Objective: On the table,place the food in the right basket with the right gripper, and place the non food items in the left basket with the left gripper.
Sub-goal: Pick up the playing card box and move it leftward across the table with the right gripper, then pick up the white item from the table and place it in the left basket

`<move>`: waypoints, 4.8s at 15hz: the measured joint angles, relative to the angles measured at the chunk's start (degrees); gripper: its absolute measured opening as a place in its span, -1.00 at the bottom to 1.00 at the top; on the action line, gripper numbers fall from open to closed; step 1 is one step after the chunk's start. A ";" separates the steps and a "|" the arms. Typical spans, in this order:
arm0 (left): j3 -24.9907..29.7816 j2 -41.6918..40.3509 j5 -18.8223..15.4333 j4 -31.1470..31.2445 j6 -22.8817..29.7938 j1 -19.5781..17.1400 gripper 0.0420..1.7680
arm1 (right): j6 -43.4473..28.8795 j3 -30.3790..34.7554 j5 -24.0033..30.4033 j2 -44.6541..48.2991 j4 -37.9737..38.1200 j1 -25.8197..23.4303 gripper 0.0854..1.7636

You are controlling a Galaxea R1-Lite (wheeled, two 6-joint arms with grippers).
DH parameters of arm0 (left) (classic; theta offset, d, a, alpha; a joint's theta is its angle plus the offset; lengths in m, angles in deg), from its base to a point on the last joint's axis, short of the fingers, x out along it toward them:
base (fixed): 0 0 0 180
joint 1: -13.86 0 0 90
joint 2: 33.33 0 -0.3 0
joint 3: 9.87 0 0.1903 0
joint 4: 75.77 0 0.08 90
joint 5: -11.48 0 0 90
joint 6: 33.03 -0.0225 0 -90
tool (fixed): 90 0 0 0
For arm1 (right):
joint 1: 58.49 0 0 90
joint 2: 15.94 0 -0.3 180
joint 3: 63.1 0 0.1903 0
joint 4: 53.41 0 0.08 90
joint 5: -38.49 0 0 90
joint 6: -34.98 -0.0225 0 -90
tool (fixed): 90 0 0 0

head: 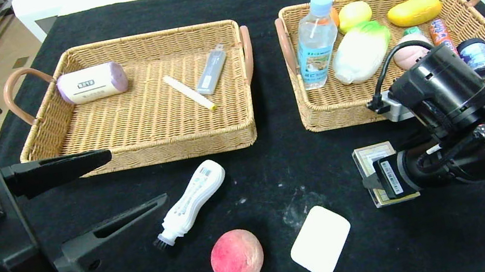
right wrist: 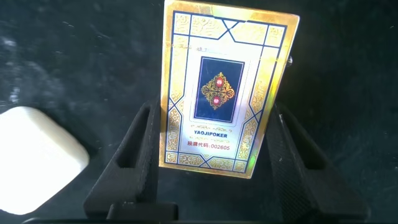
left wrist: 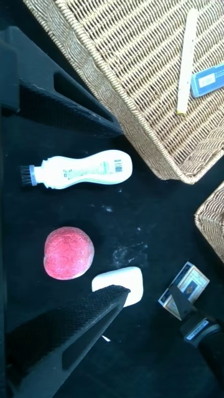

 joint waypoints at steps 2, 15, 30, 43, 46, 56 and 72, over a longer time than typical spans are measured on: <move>0.00 0.00 0.00 0.00 0.01 0.00 0.94 | 0.02 -0.22 0.39 0.69 -0.06 0.30 0.17; 0.00 0.00 -0.02 0.00 0.00 0.01 0.94 | -2.84 -12.08 4.85 -1.71 -0.77 7.46 0.16; 0.00 -0.33 -0.09 0.00 0.01 0.00 0.94 | -4.39 -21.59 4.58 -13.12 -0.91 12.64 0.16; -0.10 -0.37 -0.02 -0.02 0.01 0.00 0.94 | -4.34 -22.11 4.75 -14.08 -0.99 12.68 0.70; -0.16 -0.50 0.00 -0.02 0.01 0.00 0.94 | -4.28 -22.05 4.89 -13.34 -0.83 12.70 0.78; -0.10 -0.63 -0.11 0.09 0.01 0.00 0.94 | 7.11 -14.01 13.09 -0.49 -1.93 7.79 0.89; 0.43 0.02 -0.17 1.16 -0.07 0.09 0.94 | 24.48 5.66 45.12 24.76 -7.74 -15.75 0.92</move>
